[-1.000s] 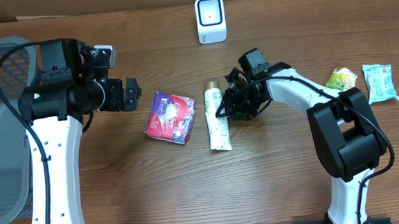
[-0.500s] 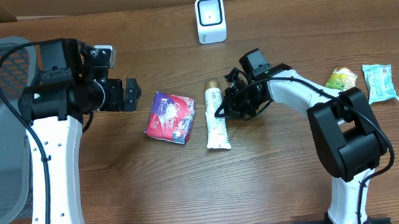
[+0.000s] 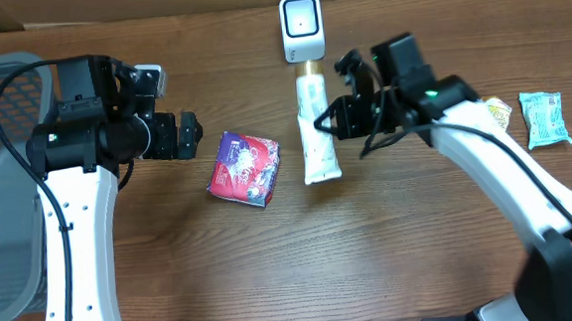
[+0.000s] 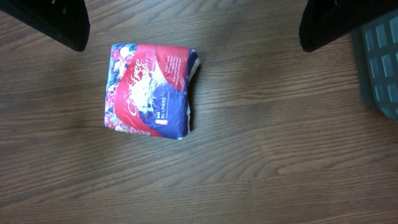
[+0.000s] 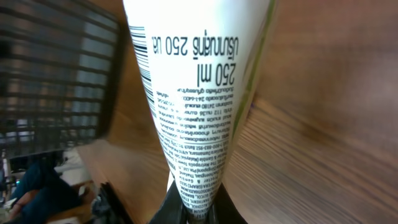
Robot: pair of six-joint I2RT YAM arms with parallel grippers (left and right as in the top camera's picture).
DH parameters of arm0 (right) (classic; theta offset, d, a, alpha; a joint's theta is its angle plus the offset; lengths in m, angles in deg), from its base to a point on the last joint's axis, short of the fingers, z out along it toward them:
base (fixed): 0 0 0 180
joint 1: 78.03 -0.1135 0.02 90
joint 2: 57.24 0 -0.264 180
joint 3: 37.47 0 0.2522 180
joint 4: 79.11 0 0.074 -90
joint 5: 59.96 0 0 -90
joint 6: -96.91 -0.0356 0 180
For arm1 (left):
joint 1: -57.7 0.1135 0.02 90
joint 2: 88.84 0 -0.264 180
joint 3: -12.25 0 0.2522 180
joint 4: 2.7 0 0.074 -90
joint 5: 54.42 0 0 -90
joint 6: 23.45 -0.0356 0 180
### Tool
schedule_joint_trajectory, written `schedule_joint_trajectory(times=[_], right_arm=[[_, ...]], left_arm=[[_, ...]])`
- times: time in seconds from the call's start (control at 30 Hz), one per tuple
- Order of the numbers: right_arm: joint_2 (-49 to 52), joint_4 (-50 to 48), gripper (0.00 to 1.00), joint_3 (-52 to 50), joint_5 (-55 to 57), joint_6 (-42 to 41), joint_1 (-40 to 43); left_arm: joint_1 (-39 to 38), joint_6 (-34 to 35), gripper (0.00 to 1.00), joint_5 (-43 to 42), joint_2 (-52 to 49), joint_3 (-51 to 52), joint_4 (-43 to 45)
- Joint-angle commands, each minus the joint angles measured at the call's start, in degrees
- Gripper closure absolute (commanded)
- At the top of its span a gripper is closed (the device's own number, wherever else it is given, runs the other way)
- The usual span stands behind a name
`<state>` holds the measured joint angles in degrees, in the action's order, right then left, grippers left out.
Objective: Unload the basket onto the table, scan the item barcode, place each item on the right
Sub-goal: 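Lift the white tube upright and raise it toward the scanner, then hold the white tube's barcode against the white scanner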
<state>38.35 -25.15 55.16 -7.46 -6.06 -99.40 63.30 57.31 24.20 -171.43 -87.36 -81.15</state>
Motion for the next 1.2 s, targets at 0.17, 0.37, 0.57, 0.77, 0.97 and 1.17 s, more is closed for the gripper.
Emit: schedule_joint_trajectory(times=[0.17,0.37,0.57,0.77,0.97,1.17], right_arm=[[-9.11,0.61,0.96,1.88,-1.84,-2.51,0.13],[-9.44,1.51,0.96,1.88,-1.84,-12.35,0.13],[-9.44,1.53,0.96,1.88,-3.32,-15.37,0.13],[-9.44,1.66,0.96,1.88,-3.32,-15.37,0.13],[-9.44,1.73,0.96,2.45,-2.71,-15.34,0.13],[-8.17,9.7,0.96,12.68,11.74,-12.04,0.13]], left_arm=[[-0.37,-1.05,0.0,-0.46,-0.02,-0.13,0.22],[-0.37,-1.05,0.0,-0.46,-0.02,-0.13,0.22],[-0.37,-1.05,0.0,-0.46,-0.02,-0.13,0.22],[-0.37,-1.05,0.0,-0.46,-0.02,-0.13,0.22],[-0.37,-1.05,0.01,-0.46,-0.02,-0.13,0.22],[-0.37,-1.05,0.01,-0.46,-0.02,-0.13,0.22]])
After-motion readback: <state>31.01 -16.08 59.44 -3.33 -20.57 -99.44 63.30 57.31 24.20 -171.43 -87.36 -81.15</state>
